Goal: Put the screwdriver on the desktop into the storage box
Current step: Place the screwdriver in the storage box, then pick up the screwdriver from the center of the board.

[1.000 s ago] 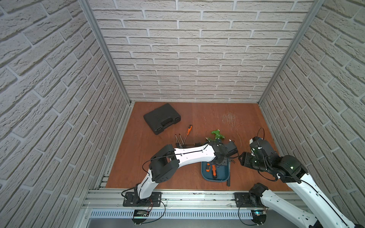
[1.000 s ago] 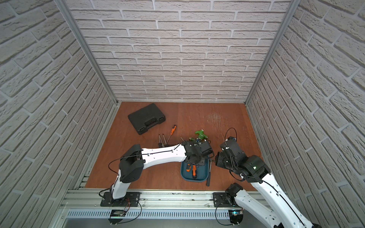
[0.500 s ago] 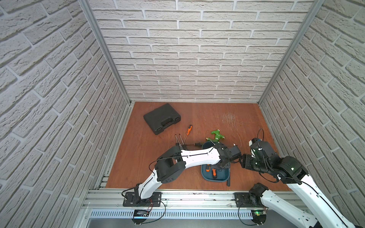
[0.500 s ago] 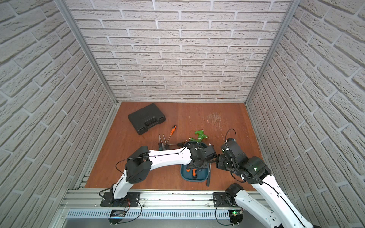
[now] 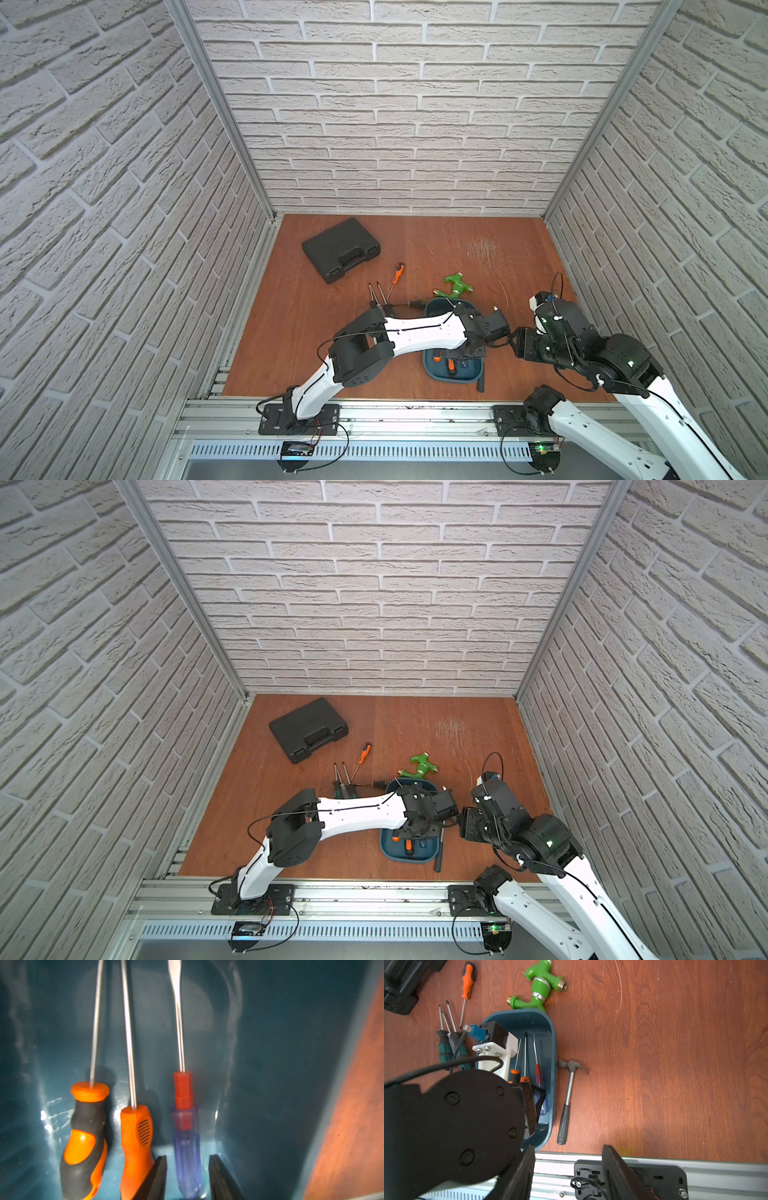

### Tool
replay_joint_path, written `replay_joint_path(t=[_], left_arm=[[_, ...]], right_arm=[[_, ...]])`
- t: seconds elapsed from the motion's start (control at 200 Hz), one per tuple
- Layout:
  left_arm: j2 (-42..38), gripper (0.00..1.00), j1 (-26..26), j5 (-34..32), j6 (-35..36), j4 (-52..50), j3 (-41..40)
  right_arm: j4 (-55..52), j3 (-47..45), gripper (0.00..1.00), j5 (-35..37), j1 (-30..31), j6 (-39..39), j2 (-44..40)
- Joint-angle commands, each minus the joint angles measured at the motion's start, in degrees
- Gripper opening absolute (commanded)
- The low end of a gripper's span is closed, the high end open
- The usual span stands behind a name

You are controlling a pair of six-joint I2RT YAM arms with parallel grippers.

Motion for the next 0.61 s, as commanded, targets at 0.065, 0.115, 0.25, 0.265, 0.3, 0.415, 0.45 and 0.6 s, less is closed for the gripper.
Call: replay_joint_path(t=[0.065,0.115,0.25,0.265,0.3,0.415,0.45,0.6], left_arm=[[-3.0,0.45,-0.4,-6.4,2.2,-5.5,3.9],[-4.8,0.45,-0.5,-8.9,2.5,-5.7,3.9],[-12.2,0.46,-1.0,-19.8,3.3,-6.2,1.7],[-13.2,0.46,-0.9,-21.0,3.4,-6.3,1.2],[-15.6,0.46,-0.8,-23.4,3.4,-6.5,-0.1],[-24.8,0.46,0.7,-29.5,3.1,-7.4,-6.8],[-28.1,0.45,1.6,-30.6,3.0,-7.5,-9.6],[-43.8,0.42,8.5,-30.0,3.5,-5.8,-24.4]], right_arm=[[1.3,3.4,0.58,2.0,0.0,-2.1,0.3],[2.2,4.0,0.57,1.7,-0.2,-3.1,0.9],[8.0,5.3,0.54,-5.6,-0.1,-7.9,3.6],[8.7,5.4,0.54,-6.5,0.0,-8.2,4.1],[10.0,5.8,0.52,-8.4,0.1,-8.8,5.4],[14.9,6.7,0.51,-10.5,3.5,-10.2,10.9],[16.5,7.1,0.52,-9.9,5.6,-10.5,13.2],[20.8,12.7,0.52,-7.3,15.3,-10.2,27.4]])
